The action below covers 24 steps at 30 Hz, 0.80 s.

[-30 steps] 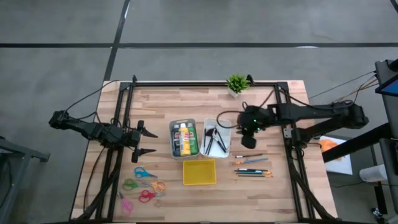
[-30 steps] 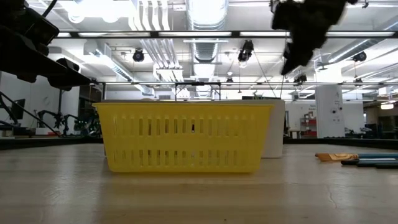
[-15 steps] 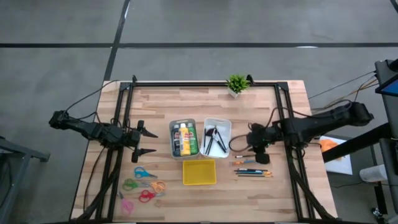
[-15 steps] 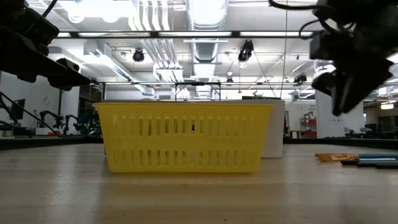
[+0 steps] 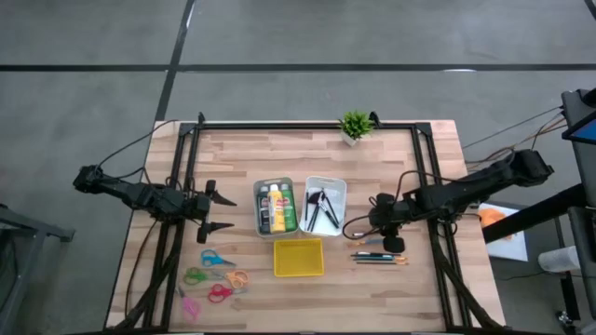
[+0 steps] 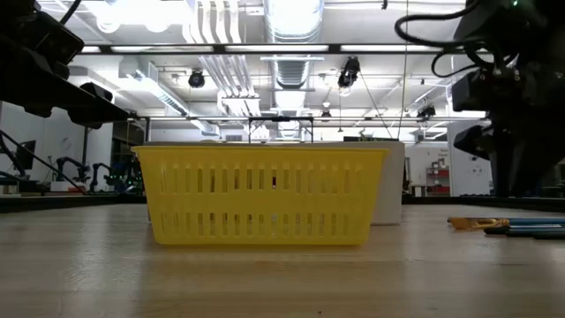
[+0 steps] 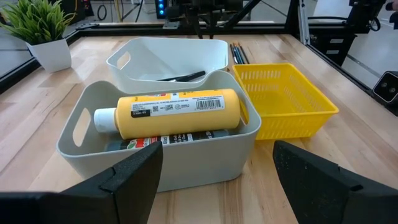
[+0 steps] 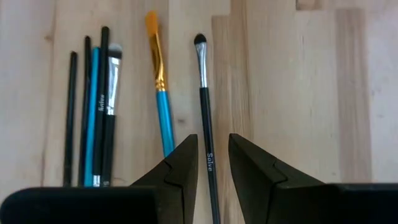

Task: Pick & Place Paint Supplies
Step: Put the silver paint brush into the white bin

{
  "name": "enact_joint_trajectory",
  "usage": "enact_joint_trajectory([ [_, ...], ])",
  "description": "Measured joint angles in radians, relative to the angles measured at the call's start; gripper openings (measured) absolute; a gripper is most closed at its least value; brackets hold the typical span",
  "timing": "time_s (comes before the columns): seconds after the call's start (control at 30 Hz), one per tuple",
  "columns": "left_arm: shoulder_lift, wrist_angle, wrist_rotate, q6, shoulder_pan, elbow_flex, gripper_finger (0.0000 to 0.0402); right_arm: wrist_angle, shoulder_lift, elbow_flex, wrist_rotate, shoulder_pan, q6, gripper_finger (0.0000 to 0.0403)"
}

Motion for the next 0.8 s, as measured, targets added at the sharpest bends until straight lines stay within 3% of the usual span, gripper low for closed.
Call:
enact_joint_trajectory([
  [0.53,0.0,0.0,0.0,0.0,0.0,0.0,0.0306,0.044,0.184,0.01,0.031,0.0,-0.001,0.0089],
  [0.8,0.0,0.0,0.0,0.0,0.0,0.0,0.0306,0.042,0.204,0.019,0.046,0.0,0.004,0.0088],
])
